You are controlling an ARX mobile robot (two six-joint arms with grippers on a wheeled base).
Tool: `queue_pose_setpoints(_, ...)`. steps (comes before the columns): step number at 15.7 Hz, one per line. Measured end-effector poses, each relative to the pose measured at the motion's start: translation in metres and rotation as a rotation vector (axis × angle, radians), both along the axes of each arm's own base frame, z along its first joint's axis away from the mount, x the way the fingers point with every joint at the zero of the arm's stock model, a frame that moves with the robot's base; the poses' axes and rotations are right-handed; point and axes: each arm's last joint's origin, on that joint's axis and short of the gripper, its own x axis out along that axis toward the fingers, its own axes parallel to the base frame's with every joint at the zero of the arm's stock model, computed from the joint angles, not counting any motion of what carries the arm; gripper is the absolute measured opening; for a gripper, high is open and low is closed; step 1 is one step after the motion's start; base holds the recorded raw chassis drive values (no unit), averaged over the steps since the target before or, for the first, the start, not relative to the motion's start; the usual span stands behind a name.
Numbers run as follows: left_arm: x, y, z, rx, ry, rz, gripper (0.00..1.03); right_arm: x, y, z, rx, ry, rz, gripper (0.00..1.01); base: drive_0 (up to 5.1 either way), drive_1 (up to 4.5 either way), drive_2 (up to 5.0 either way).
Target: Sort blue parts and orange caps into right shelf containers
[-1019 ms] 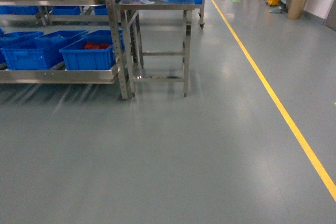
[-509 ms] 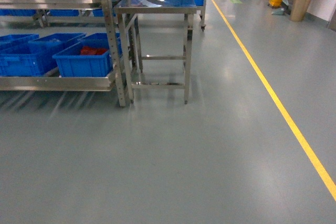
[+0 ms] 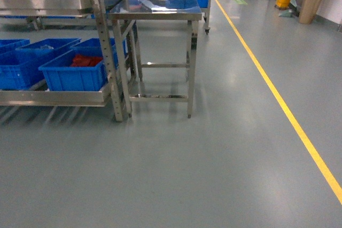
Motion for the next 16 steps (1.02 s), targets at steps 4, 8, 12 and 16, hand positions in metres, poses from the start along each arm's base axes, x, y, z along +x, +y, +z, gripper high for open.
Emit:
queue_pose_setpoints(4,0.0000,0.0000,0.0003,0.000,-0.003,0.001,0.42,0.0000,0.0000,0.0006,0.000,-0.006,0.000,0.43,0.0,4.33,-4.3)
queue_pose_setpoints(8,0.0000,0.0000,-0.0001,0.000,0.000,0.000,0.42,0.0000,0.0000,0.0000,0.000,0.000,0.000,0.43,0.0,4.32,-4.4)
queue_pose_setpoints(12,0.0000,0.0000,-0.0003,0.000,0.002,0.000,0.42,0.0000,0.0000,0.0001,0.000,-0.001,0.000,0.43,0.1,4.43,-4.2)
queue_pose_setpoints(16,0.0000,0.0000,-0.0001,0.000,0.001,-0.001,0.42,0.0000,0.0000,0.0000,0.000,0.000,0.000,0.43,0.0,4.34,-4.3)
